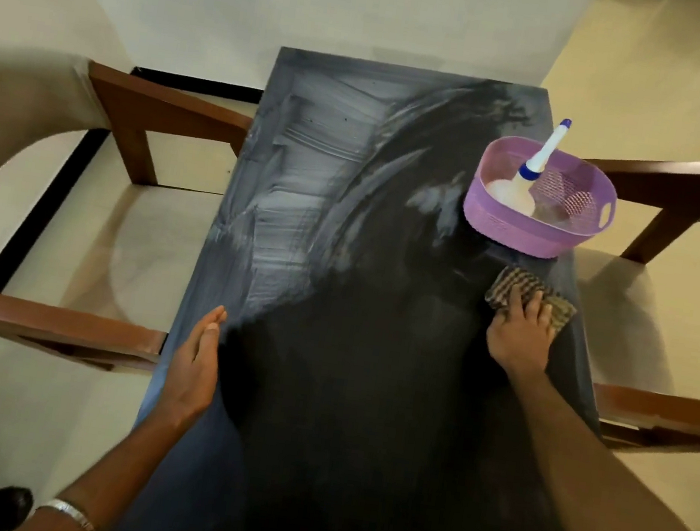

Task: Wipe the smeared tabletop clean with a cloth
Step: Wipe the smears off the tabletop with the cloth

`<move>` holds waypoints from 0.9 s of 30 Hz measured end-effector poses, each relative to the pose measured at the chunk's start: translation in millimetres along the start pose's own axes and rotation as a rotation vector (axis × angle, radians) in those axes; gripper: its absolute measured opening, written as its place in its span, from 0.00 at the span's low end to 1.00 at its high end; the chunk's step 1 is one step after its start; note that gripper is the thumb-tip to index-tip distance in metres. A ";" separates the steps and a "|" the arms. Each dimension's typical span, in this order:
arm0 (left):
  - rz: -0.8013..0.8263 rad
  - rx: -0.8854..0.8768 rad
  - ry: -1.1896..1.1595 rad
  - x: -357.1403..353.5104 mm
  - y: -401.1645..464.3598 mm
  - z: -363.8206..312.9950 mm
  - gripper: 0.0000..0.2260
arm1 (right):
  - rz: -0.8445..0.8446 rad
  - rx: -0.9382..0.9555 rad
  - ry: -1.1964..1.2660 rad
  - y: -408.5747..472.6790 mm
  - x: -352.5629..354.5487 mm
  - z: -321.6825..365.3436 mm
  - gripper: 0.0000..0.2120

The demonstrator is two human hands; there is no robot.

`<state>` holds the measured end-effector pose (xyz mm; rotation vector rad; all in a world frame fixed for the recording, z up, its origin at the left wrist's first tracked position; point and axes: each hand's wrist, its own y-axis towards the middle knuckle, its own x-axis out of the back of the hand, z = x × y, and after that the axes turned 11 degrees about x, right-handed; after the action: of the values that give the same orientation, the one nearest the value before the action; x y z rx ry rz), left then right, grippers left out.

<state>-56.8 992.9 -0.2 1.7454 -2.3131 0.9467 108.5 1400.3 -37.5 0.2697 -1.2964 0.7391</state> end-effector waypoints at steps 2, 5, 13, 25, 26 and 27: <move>-0.026 0.028 -0.025 3.5 7.6 -3.2 0.19 | -0.027 -0.025 -0.008 12.1 -9.6 31.3 0.30; -0.055 0.067 -0.064 6.8 18.8 -7.1 0.19 | -0.029 0.268 -0.114 -2.6 -32.7 116.6 0.33; -0.103 0.105 -0.144 25.4 45.2 -7.9 0.19 | 0.416 1.358 -0.285 -182.1 -129.6 273.8 0.29; -0.142 0.054 -0.119 45.8 77.5 5.0 0.19 | 0.137 0.675 -0.221 84.6 -55.3 257.5 0.28; -0.133 0.058 -0.119 45.5 80.5 7.6 0.19 | 0.131 0.692 -0.224 69.3 -59.7 261.9 0.29; -0.129 0.063 -0.117 45.2 83.5 9.1 0.19 | 0.140 0.740 -0.234 43.8 -66.4 265.0 0.30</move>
<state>-144.4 963.1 -23.1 1.9986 -2.2278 0.9288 -129.1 1258.7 -35.1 0.8870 -1.2213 1.3257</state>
